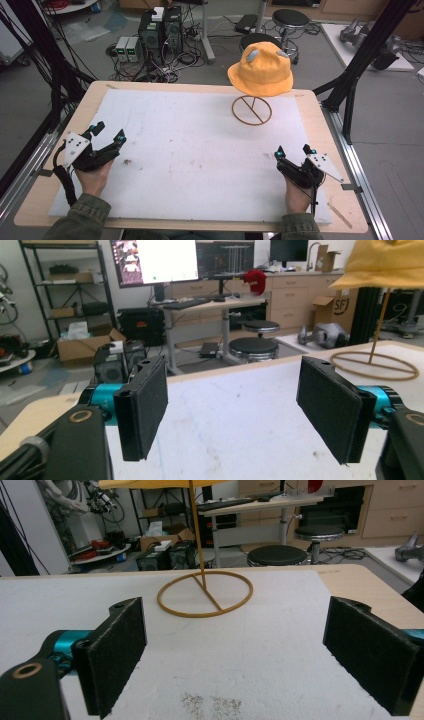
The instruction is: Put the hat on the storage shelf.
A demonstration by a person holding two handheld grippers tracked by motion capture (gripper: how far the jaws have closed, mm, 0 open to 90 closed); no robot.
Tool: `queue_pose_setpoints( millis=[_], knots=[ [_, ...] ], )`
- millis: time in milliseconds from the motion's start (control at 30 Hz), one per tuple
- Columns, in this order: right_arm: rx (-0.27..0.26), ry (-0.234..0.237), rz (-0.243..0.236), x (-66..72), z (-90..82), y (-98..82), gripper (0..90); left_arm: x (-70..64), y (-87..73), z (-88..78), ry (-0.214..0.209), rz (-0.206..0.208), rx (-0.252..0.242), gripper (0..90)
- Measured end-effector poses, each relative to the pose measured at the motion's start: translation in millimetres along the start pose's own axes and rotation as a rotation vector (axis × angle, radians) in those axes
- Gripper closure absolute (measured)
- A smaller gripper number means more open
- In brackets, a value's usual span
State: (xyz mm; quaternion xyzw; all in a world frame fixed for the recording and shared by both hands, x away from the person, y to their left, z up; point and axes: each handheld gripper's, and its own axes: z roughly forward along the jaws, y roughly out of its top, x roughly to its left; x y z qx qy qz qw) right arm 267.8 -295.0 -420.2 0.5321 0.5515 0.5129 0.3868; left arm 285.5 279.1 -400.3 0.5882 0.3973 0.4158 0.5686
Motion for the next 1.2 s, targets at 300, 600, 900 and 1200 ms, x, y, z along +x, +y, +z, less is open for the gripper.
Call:
queue_pose_setpoints(
  millis=[300,600,900,1200],
  knots=[
    [0.003,-0.001,0.005,0.6,-1.2,0.0,9.1,9.8,-14.8,-24.5,0.026,-0.056,0.021,29.0],
    [0.006,0.000,0.007,0.5,-1.7,0.0,9.1,10.2,-19.7,-33.7,0.027,-0.088,0.010,29.4],
    [0.015,0.003,0.010,-0.4,0.1,-0.5,9.1,11.2,-24.4,-34.6,0.016,-0.110,0.040,29.6],
    [0.024,0.005,0.007,-0.8,1.5,-0.9,9.1,11.9,-25.6,-36.3,0.008,-0.123,0.051,29.7]
  ],
)
